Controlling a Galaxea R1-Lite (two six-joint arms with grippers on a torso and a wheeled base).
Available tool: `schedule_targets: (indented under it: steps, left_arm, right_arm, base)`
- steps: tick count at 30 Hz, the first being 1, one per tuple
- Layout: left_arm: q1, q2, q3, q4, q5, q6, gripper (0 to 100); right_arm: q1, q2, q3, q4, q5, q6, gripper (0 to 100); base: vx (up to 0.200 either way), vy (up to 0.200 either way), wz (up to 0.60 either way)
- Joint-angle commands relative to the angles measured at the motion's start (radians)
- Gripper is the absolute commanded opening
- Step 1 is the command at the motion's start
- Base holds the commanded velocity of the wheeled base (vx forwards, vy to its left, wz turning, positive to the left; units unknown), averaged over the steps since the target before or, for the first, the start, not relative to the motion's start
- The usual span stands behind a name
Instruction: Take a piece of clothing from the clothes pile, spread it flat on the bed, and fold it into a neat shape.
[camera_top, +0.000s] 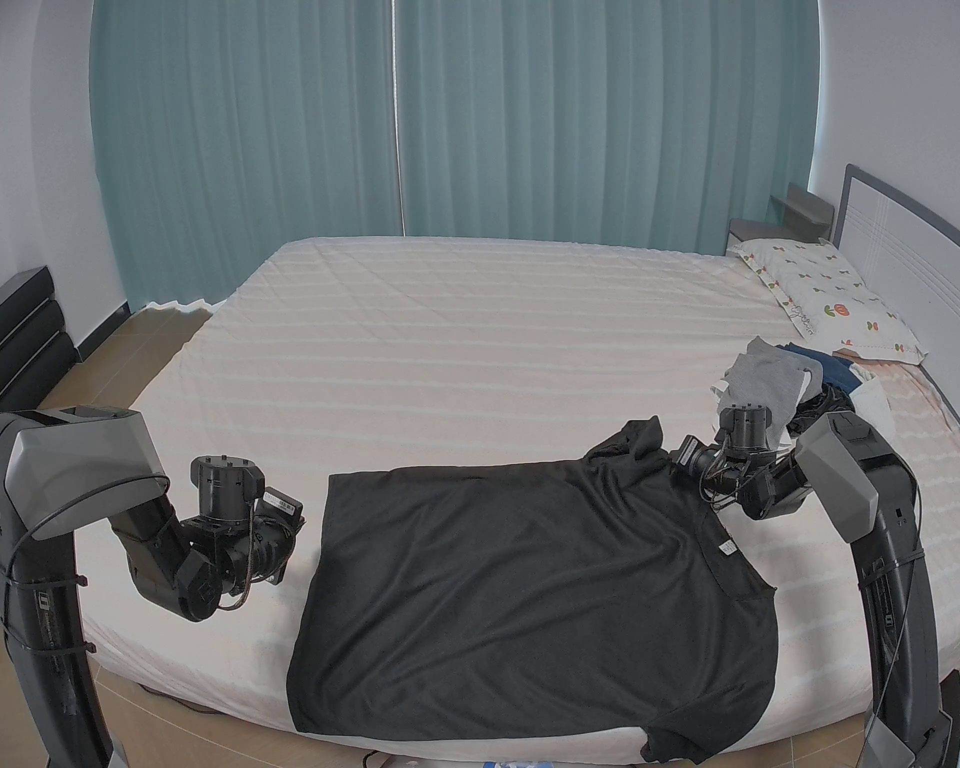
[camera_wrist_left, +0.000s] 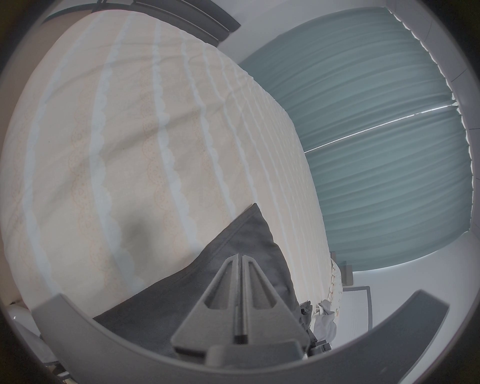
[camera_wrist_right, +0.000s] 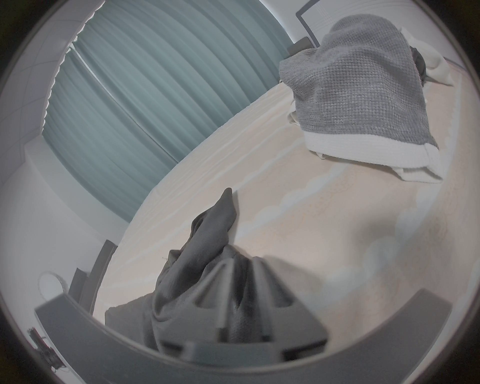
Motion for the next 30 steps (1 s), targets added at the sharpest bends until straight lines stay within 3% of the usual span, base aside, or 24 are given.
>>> schedule_targets:
  steps: [1,10,18,19,30]
  left_arm:
    - [0.0,0.006,0.0,0.0,0.002,0.003,0]
    - [0.0,0.006,0.0,0.0,0.002,0.005,0]
    - [0.0,0.008,0.0,0.0,0.002,0.005,0]
    - [0.0,0.008,0.0,0.0,0.002,0.005,0]
    - [-0.002,0.008,0.0,0.0,0.002,0.008,0]
  right_arm:
    - [-0.029,-0.005,-0.013,-0.002,-0.001,0.02,0]
    - [-0.088,-0.01,-0.03,-0.05,-0.024,0.094,0]
    - [-0.063,-0.013,0.021,-0.045,-0.013,0.087,0]
    - [-0.056,-0.015,0.026,-0.045,-0.012,0.086,100]
    - [0.009,-0.01,0.059,-0.036,-0.001,0.077,100]
  base:
    - [0.0,0.0,0.0]
    - [0.0,0.0,0.0]
    - [0.0,0.0,0.0]
    - [0.0,0.0,0.0]
    - [0.0,0.0,0.0]
